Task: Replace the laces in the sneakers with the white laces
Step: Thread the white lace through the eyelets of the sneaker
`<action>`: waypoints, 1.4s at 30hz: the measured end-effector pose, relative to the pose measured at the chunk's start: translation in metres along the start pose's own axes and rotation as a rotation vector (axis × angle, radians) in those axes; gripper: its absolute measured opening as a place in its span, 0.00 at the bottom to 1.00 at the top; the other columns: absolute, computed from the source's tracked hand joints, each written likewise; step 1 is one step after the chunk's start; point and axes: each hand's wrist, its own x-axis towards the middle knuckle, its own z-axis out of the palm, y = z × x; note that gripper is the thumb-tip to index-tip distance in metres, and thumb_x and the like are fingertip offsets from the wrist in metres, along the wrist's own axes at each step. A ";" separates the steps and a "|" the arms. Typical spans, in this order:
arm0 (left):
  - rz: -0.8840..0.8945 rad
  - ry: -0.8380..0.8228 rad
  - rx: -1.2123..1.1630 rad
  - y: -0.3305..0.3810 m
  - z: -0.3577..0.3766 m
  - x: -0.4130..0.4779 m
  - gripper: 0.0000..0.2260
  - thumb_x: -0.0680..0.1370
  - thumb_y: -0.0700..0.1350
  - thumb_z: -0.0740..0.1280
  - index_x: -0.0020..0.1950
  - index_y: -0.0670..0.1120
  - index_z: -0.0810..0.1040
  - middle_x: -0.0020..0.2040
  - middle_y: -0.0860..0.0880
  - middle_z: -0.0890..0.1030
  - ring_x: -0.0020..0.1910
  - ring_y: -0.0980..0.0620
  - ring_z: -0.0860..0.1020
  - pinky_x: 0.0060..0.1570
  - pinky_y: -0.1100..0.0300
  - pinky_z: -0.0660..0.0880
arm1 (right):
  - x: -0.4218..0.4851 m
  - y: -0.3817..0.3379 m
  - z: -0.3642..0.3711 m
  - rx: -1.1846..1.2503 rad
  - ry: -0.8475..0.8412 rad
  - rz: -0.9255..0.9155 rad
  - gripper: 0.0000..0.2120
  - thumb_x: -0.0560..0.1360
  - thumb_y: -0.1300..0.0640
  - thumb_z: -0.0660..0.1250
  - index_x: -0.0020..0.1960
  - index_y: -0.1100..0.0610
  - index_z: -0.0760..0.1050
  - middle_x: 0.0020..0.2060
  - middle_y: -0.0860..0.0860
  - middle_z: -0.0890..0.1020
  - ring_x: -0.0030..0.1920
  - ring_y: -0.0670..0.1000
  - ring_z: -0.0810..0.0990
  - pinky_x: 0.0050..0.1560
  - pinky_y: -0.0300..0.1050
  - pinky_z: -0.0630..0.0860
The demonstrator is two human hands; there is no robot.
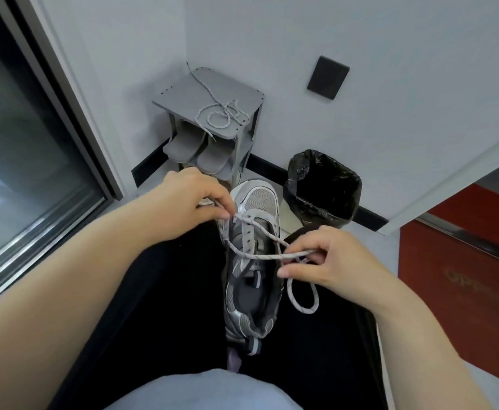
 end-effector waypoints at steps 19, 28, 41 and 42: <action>-0.047 -0.028 -0.018 0.009 0.005 0.000 0.06 0.75 0.46 0.66 0.44 0.58 0.79 0.38 0.61 0.78 0.41 0.65 0.76 0.44 0.69 0.71 | -0.007 -0.001 -0.001 -0.166 0.237 -0.099 0.14 0.70 0.57 0.58 0.50 0.49 0.79 0.51 0.39 0.77 0.55 0.43 0.74 0.59 0.43 0.70; -0.065 -0.021 0.192 0.004 0.028 0.002 0.09 0.77 0.51 0.64 0.54 0.60 0.79 0.49 0.57 0.77 0.55 0.53 0.70 0.54 0.56 0.60 | 0.004 -0.010 0.035 -0.341 0.256 -0.216 0.11 0.70 0.49 0.65 0.49 0.48 0.81 0.36 0.42 0.82 0.42 0.48 0.78 0.55 0.52 0.74; -0.030 0.283 0.072 0.008 0.054 0.004 0.05 0.75 0.48 0.67 0.47 0.55 0.82 0.41 0.55 0.82 0.46 0.52 0.75 0.46 0.60 0.54 | -0.006 -0.017 0.046 -0.276 0.145 0.035 0.07 0.77 0.55 0.57 0.54 0.51 0.60 0.33 0.47 0.74 0.34 0.48 0.75 0.31 0.43 0.69; -0.030 0.269 0.034 0.007 0.052 0.002 0.04 0.74 0.47 0.68 0.46 0.55 0.82 0.40 0.56 0.82 0.45 0.54 0.75 0.49 0.60 0.56 | -0.010 -0.016 0.046 -0.241 0.145 0.017 0.07 0.77 0.56 0.57 0.54 0.50 0.60 0.32 0.47 0.74 0.33 0.48 0.74 0.31 0.45 0.70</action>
